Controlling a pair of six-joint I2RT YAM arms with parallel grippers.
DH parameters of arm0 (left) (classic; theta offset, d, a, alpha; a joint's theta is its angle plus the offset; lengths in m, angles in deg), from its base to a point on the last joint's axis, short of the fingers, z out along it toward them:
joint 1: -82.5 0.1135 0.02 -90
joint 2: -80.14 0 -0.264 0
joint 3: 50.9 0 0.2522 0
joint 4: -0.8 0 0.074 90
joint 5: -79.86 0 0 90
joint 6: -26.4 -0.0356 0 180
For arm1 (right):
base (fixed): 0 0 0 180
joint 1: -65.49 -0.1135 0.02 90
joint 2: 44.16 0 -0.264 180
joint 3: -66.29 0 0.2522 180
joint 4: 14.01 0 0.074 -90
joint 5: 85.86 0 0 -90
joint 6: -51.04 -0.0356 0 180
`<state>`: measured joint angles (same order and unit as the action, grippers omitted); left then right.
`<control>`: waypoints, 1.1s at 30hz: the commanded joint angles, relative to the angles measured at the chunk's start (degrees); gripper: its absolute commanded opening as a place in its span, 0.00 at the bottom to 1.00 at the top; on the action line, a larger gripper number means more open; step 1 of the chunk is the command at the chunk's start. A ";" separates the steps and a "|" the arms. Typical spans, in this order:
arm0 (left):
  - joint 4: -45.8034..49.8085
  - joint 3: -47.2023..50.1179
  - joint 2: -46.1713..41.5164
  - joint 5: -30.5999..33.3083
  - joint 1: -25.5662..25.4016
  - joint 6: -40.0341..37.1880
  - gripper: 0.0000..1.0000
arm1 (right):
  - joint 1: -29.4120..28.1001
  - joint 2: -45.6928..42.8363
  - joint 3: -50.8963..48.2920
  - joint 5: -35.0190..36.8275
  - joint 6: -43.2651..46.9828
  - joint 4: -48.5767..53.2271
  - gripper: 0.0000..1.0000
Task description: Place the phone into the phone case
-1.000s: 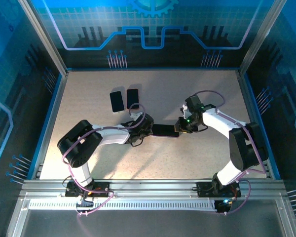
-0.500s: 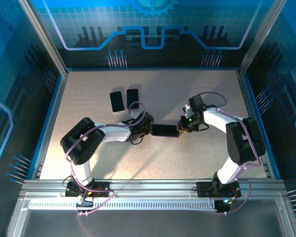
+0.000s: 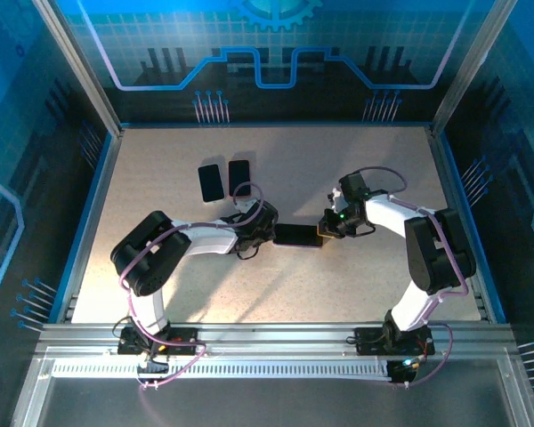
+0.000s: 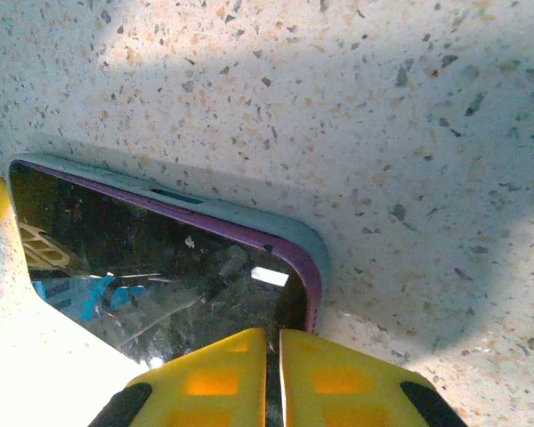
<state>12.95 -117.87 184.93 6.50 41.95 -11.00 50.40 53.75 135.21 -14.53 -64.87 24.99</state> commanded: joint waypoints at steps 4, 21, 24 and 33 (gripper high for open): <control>-0.10 -1.11 2.91 -2.48 0.23 1.60 0.00 | -1.60 1.76 -1.54 -1.89 -1.52 -1.89 0.14; -1.65 -0.23 3.31 -3.82 -0.07 2.94 0.00 | -3.70 2.19 -2.68 -2.63 -4.38 -4.97 0.13; -1.56 -0.23 3.42 -3.83 -0.18 2.98 0.00 | -4.08 2.22 -2.95 -2.85 -4.93 -5.61 0.13; -1.56 -0.54 3.51 -3.80 -0.38 3.12 0.00 | -6.21 2.89 -3.26 -3.46 -6.39 -6.77 0.13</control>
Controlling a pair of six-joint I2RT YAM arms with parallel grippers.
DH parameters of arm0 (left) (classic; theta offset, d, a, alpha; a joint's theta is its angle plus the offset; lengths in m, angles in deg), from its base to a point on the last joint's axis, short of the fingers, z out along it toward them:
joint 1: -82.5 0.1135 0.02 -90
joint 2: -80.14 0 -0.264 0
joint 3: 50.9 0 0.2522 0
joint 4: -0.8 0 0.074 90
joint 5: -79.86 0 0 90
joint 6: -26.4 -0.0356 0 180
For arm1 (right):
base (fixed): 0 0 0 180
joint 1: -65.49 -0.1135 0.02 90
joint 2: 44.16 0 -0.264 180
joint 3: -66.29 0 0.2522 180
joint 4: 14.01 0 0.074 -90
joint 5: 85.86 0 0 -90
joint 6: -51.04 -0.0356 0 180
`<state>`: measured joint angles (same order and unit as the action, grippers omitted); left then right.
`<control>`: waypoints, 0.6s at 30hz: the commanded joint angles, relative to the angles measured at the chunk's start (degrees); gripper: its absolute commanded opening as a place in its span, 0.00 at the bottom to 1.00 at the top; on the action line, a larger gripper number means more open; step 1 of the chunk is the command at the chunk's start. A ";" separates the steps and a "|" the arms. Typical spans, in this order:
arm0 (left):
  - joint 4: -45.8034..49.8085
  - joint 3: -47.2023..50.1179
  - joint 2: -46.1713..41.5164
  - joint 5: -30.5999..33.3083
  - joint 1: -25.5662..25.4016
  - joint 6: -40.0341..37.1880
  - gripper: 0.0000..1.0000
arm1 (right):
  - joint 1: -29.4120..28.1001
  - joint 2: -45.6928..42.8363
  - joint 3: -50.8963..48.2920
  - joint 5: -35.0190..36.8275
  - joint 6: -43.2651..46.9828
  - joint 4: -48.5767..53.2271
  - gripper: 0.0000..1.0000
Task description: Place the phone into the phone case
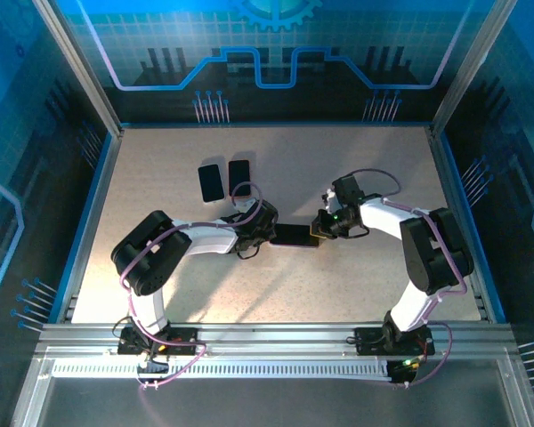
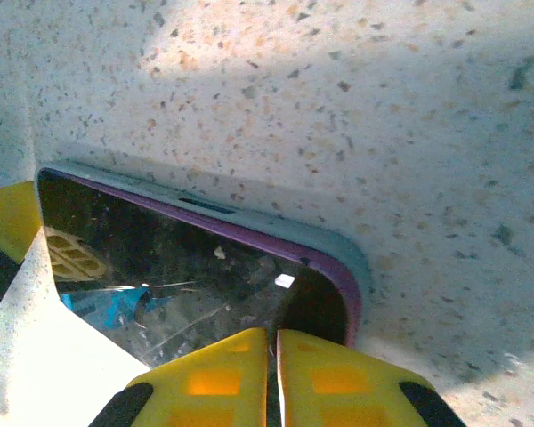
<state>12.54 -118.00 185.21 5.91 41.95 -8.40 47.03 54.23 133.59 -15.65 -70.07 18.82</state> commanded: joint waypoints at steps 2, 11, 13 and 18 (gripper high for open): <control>-1.14 -0.43 3.34 -3.16 -0.38 0.52 0.00 | -3.45 2.46 -1.86 -2.29 -1.64 -1.05 0.13; 1.30 0.06 0.69 -0.35 -0.33 -0.68 0.00 | -3.61 -1.75 0.54 0.56 1.27 4.60 0.12; 2.13 0.22 -0.22 0.66 -0.23 -1.22 0.00 | -3.23 -3.83 1.85 1.89 2.76 7.25 0.11; 2.73 0.43 -1.79 1.35 -0.23 -2.02 0.00 | -2.54 -6.51 3.30 3.18 5.22 12.14 0.08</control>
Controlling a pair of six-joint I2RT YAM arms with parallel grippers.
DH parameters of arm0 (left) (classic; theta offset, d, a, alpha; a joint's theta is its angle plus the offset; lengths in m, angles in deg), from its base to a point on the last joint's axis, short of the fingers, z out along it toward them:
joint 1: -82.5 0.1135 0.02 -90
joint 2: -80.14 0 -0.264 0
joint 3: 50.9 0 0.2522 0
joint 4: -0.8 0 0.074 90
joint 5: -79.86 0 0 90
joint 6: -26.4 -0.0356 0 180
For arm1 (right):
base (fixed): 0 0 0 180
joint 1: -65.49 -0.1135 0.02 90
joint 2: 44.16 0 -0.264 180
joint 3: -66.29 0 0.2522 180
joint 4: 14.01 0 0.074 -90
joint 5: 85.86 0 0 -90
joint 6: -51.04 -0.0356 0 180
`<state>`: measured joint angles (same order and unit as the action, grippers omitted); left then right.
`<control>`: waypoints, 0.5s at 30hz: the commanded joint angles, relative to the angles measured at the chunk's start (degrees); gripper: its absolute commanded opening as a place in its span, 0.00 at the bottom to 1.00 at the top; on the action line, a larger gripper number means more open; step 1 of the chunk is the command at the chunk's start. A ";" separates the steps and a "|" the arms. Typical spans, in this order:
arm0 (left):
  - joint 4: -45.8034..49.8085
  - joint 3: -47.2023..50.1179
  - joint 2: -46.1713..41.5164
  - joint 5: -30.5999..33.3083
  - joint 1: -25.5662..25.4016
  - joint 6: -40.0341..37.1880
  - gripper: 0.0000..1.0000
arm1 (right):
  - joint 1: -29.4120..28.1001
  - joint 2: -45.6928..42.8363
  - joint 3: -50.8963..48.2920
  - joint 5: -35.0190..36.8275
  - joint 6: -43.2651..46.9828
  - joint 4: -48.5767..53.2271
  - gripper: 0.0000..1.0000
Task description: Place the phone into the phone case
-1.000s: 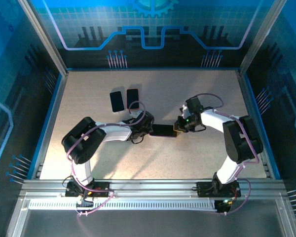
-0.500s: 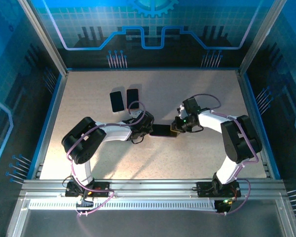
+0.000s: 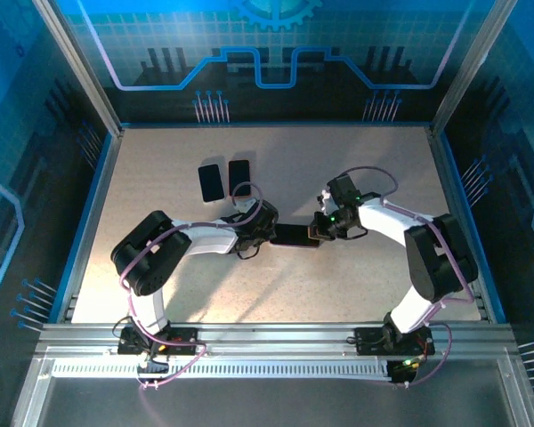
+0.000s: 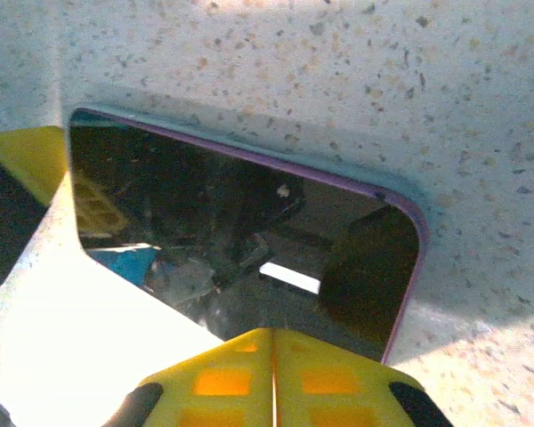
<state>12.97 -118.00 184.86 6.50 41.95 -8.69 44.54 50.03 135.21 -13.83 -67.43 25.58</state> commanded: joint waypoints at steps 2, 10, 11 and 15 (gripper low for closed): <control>2.31 0.35 -1.57 0.73 -0.23 -1.80 0.00 | -0.05 -2.85 1.30 1.52 2.99 6.00 0.07; 2.59 0.08 -1.19 0.31 -0.35 -2.14 0.00 | -0.37 -2.88 -1.38 2.07 3.33 6.12 0.00; 2.60 0.07 -1.25 0.29 -0.23 -2.22 0.00 | -0.54 -2.79 -1.71 2.14 3.36 5.93 0.00; 2.93 -0.16 -1.05 0.27 -0.23 -2.27 0.00 | -1.01 -1.79 -2.34 2.97 3.34 5.38 0.00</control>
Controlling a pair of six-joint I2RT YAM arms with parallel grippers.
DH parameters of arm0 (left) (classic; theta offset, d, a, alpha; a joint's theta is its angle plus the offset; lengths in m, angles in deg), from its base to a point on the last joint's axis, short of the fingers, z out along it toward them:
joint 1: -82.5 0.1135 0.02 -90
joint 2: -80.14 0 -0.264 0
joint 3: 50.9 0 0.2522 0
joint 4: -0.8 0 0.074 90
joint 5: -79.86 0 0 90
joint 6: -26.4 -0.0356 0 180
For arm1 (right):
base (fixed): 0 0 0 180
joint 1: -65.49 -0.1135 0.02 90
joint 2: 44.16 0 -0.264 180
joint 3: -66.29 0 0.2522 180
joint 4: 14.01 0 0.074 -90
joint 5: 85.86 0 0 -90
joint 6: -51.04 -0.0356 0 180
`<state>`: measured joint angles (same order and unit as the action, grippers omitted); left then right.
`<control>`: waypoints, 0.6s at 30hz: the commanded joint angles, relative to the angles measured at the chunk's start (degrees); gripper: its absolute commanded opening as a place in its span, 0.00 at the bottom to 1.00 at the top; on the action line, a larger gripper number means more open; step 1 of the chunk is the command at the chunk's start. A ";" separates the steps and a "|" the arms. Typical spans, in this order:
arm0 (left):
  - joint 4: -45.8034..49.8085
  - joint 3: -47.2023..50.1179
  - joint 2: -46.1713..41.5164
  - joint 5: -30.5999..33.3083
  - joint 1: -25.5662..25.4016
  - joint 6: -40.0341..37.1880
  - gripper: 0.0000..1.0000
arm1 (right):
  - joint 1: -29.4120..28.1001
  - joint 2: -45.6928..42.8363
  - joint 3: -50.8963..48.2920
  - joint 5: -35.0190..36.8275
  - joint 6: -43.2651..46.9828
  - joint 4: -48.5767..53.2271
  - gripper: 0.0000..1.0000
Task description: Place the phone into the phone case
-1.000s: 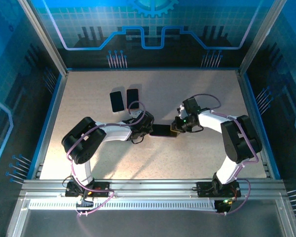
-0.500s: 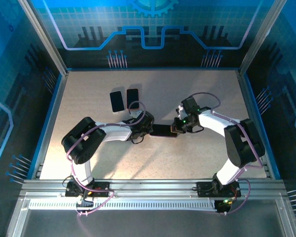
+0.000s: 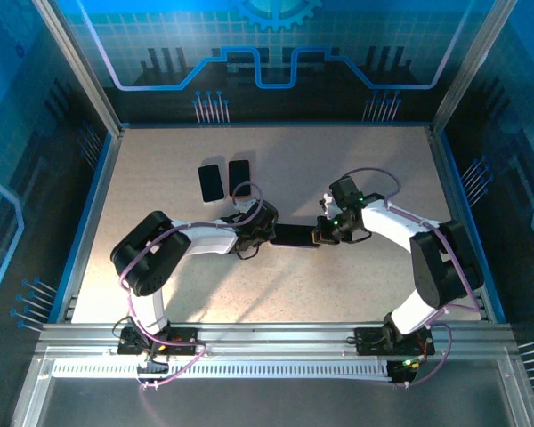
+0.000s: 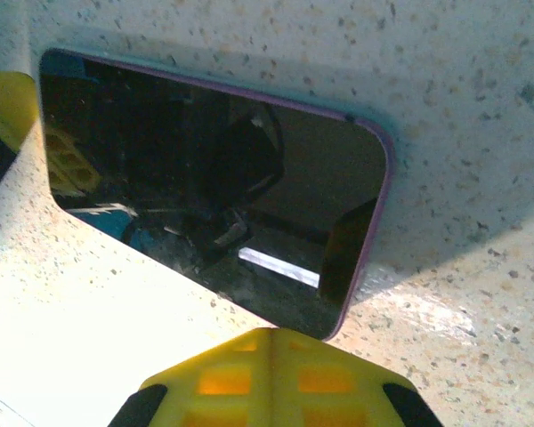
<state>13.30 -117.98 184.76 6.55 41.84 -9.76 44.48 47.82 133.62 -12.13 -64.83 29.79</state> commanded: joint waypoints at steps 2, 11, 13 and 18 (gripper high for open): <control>2.69 -0.29 -0.95 0.02 -0.12 -1.20 0.00 | -1.06 1.02 -0.82 1.59 0.84 0.92 0.00; 3.10 -0.73 -0.46 -0.57 -0.16 -1.04 0.00 | -2.22 4.45 -0.92 2.67 0.96 -0.37 0.00; 2.97 -0.73 -0.27 -0.78 -0.22 -0.93 0.00 | -2.77 5.52 -0.91 3.13 0.88 -0.60 0.00; 2.80 -0.84 0.23 -1.39 -0.33 -0.67 0.00 | -5.30 8.45 -1.12 5.21 0.08 -1.37 0.00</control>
<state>13.41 -118.00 184.76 6.50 41.84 -9.74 42.38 51.43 133.83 -9.35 -64.81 29.51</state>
